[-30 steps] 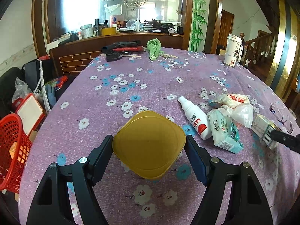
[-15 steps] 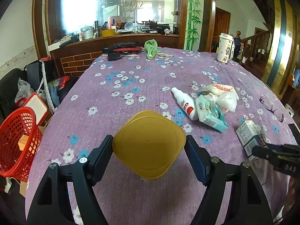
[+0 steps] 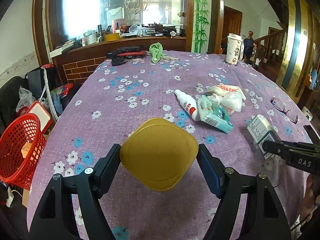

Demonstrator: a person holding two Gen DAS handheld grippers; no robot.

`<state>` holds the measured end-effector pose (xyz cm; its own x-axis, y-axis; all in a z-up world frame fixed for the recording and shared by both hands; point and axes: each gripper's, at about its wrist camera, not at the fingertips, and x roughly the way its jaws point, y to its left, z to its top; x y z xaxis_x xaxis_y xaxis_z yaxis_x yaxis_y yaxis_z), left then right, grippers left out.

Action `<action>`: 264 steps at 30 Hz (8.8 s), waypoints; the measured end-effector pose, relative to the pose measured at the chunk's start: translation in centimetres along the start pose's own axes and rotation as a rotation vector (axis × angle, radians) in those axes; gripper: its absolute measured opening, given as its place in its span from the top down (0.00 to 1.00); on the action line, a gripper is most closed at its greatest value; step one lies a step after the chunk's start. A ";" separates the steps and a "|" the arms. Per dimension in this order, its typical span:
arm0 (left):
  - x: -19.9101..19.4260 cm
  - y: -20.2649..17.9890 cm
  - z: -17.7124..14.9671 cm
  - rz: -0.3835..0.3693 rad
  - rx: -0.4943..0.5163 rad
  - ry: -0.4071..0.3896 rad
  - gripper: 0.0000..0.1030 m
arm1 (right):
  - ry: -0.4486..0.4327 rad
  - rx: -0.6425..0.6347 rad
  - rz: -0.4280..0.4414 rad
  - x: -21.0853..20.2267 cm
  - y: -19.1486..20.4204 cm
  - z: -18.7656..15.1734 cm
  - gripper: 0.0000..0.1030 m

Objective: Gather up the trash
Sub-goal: 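Carry the yellow lid and medicine box over the red basket with both tools, then open both tools to drop the lid and medicine box into the red basket, then move both open tools back to the trash on the table, then grasp the teal tissue pack with the right tool while the left tool grasps the white spray bottle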

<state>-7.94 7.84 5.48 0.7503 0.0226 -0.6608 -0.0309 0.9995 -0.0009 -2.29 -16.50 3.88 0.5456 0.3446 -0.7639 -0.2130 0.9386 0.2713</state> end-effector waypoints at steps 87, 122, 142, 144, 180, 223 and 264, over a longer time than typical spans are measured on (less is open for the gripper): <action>-6.3 3.2 -1.7 0.040 -0.070 -0.079 0.27 | -0.061 -0.185 0.136 -4.1 8.4 -2.3 0.64; -11.3 23.6 -1.1 0.256 -0.375 -0.146 0.27 | 0.052 -0.445 0.375 0.3 26.6 2.9 0.64; -8.5 31.6 -2.8 0.342 -0.449 -0.065 0.27 | 0.146 -0.511 0.491 7.1 39.4 4.9 0.64; -8.2 32.0 -2.9 0.343 -0.451 -0.058 0.27 | 0.150 -0.511 0.495 7.8 40.5 5.1 0.63; -3.6 10.0 -0.7 0.044 -0.170 0.052 0.23 | 0.067 -0.094 0.258 1.4 7.4 4.9 0.48; -0.1 3.9 4.0 0.019 -0.060 0.128 0.23 | 0.184 -0.709 0.268 9.2 7.7 3.8 0.42; 13.9 -2.5 6.9 -0.062 -0.099 0.229 0.72 | -0.079 -0.202 0.312 5.5 -1.5 10.7 0.69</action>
<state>7.16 5.80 1.46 0.5836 -0.0550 -0.8101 -0.0629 0.9917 -0.1126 9.69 -15.86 5.50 0.4885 0.6208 -0.6132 -0.5299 0.7693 0.3568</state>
